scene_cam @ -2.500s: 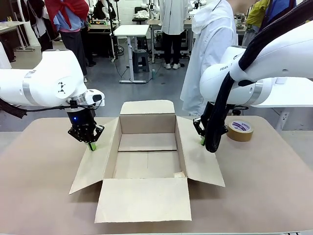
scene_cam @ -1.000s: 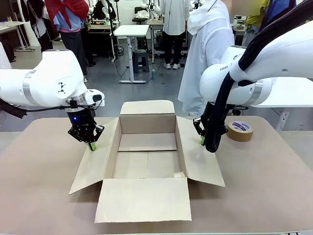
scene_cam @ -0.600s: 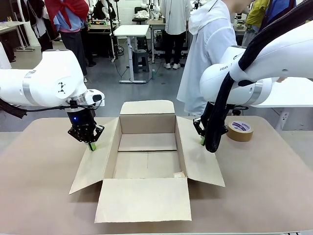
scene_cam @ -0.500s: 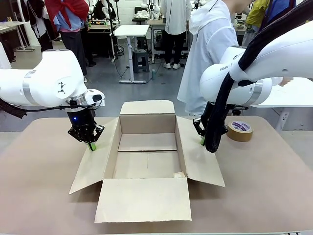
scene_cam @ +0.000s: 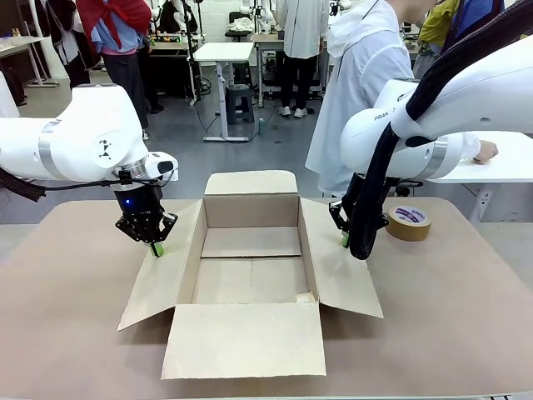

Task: Wrap the clocks to prevent damage.
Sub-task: Once the human has placed the objects inside and stepped back, release both hands from the side flaps of the Package Box.

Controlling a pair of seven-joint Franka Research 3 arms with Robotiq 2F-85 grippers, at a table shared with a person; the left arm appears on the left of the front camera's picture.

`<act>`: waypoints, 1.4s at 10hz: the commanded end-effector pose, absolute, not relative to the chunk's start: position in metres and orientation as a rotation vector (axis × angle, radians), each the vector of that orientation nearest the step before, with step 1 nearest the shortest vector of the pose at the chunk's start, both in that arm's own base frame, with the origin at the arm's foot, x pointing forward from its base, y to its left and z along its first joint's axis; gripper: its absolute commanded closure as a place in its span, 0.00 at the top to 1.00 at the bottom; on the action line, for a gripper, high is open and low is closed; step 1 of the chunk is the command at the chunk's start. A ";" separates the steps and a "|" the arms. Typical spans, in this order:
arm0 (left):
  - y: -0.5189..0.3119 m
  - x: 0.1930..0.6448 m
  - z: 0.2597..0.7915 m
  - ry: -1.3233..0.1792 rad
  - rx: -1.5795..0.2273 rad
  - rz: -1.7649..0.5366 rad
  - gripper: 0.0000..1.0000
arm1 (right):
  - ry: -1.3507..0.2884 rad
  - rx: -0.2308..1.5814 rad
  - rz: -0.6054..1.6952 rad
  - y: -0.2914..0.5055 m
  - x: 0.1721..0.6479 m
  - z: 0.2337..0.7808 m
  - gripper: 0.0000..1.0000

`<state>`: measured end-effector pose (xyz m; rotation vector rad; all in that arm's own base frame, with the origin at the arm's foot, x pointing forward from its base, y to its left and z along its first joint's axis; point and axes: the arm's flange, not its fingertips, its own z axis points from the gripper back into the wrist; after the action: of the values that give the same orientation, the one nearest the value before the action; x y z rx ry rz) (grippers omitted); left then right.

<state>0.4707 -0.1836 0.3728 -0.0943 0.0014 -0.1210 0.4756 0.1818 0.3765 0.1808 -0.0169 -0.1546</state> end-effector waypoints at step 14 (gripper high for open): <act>-0.183 0.470 0.375 0.005 -0.088 -0.125 0.00 | -0.019 0.155 -0.168 0.183 0.475 0.375 0.00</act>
<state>0.4707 -0.1836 0.3728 -0.0943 0.0013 -0.1211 0.4756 0.1818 0.3765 0.1808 -0.0169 -0.1546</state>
